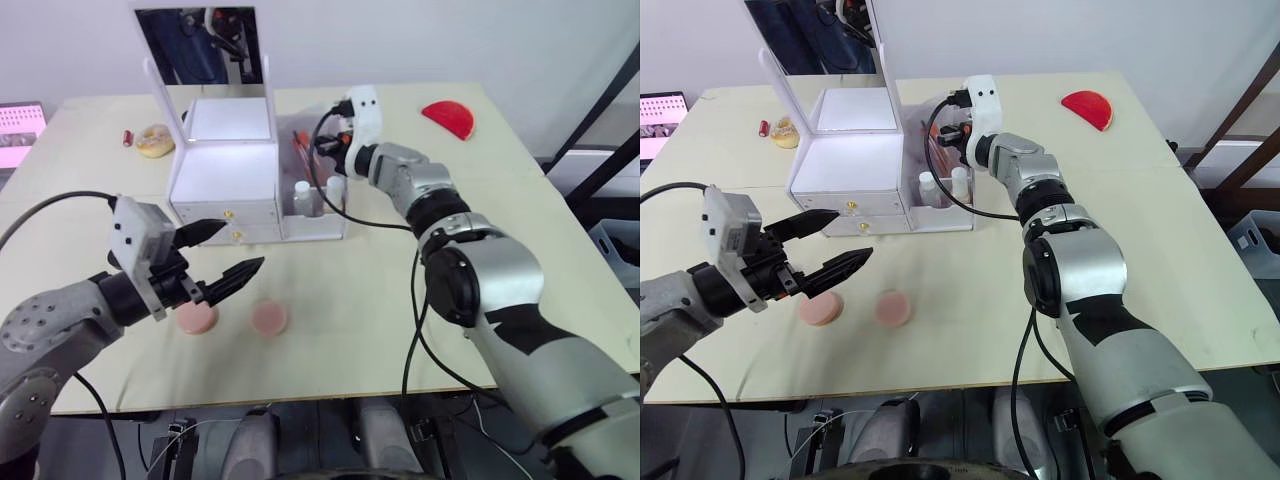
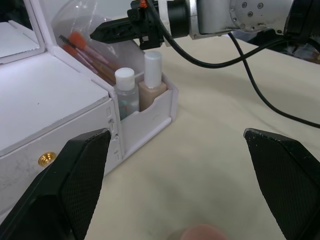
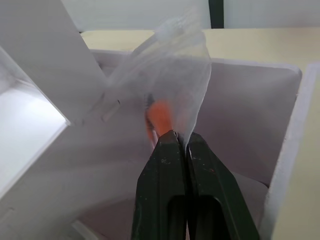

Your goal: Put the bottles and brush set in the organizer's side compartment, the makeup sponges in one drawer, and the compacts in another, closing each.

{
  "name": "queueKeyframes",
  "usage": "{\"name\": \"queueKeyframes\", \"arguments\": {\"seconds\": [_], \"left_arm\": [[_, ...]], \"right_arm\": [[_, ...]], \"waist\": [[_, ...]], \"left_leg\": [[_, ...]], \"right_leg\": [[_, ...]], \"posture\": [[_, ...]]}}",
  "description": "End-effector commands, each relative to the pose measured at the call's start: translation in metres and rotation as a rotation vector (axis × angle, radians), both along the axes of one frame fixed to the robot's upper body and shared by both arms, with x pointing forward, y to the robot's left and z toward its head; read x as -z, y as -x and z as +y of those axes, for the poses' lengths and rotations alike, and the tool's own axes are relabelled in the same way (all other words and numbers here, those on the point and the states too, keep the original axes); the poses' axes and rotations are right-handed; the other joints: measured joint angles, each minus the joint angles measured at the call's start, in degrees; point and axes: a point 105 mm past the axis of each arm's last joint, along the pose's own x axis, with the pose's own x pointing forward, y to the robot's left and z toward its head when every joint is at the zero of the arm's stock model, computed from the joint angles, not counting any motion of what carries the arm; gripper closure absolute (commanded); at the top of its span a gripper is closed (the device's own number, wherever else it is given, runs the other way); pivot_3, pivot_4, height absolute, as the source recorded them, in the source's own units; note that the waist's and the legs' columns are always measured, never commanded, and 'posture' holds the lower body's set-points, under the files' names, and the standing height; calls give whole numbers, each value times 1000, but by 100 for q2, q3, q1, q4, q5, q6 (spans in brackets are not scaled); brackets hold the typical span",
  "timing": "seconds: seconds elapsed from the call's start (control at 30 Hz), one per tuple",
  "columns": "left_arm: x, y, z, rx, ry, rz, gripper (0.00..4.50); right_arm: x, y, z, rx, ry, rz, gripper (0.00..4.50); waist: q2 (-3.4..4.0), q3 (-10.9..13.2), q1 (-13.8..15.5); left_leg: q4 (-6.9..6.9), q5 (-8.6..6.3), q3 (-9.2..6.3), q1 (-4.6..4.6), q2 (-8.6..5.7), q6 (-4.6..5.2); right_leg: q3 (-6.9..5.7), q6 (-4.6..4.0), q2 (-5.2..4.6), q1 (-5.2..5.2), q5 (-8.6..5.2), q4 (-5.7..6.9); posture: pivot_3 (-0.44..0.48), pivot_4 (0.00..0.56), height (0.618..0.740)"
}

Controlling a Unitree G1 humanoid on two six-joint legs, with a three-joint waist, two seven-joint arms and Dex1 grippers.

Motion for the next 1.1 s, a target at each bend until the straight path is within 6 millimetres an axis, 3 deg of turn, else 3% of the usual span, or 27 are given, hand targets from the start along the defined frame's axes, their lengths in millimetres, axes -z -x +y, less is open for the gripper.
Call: {"name": "queueKeyframes", "arguments": {"seconds": [0.03,0.17,0.27,0.47,0.7,0.83,0.97,1.1], "left_arm": [[-7,2,-3,20,-1,-30,0],[-6,2,-3,21,-3,-26,0],[-5,2,-3,21,-3,-25,0],[-5,2,-3,22,-2,-23,0],[-6,3,8,-11,-12,-21,0],[-3,5,26,-54,-29,-10,0],[3,7,62,-150,-55,8,0],[12,14,118,-292,-99,42,0]], "right_arm": [[-17,1,4,-30,-31,-35,4449],[-27,1,5,-32,-66,-49,4449],[-37,1,5,-38,-110,-54,3165],[-57,0,-4,-31,-137,-93,75],[-95,13,-33,-161,-118,-176,75],[-100,39,-54,-318,-97,-202,75],[-70,85,-85,-402,70,-229,75],[-27,125,-127,-364,268,-185,75]], "waist": [[0,0,0],[0,0,1],[0,0,0],[0,0,17],[3,2,5],[6,3,10],[4,2,73],[17,11,147]], "left_leg": [[0,0,0,0,0,0],[0,0,0,0,0,0],[0,0,0,0,0,0],[1,0,-1,-1,0,0],[-2,0,0,-3,0,0],[-9,0,-1,1,1,1],[-10,-1,-2,-4,0,1],[-9,-3,4,-5,-1,2]], "right_leg": [[0,0,0,0,0,0],[0,0,0,0,0,0],[0,0,0,0,0,0],[0,-1,0,0,0,0],[0,0,0,0,-1,-3],[-1,2,0,-2,-2,-2],[-2,11,-1,-1,-8,-3],[-1,9,-5,-5,-12,-9]], "posture": [[0,150,739],[0,150,739],[0,150,739],[0,150,739],[0,150,739],[0,150,739],[0,150,739],[0,150,739]]}}
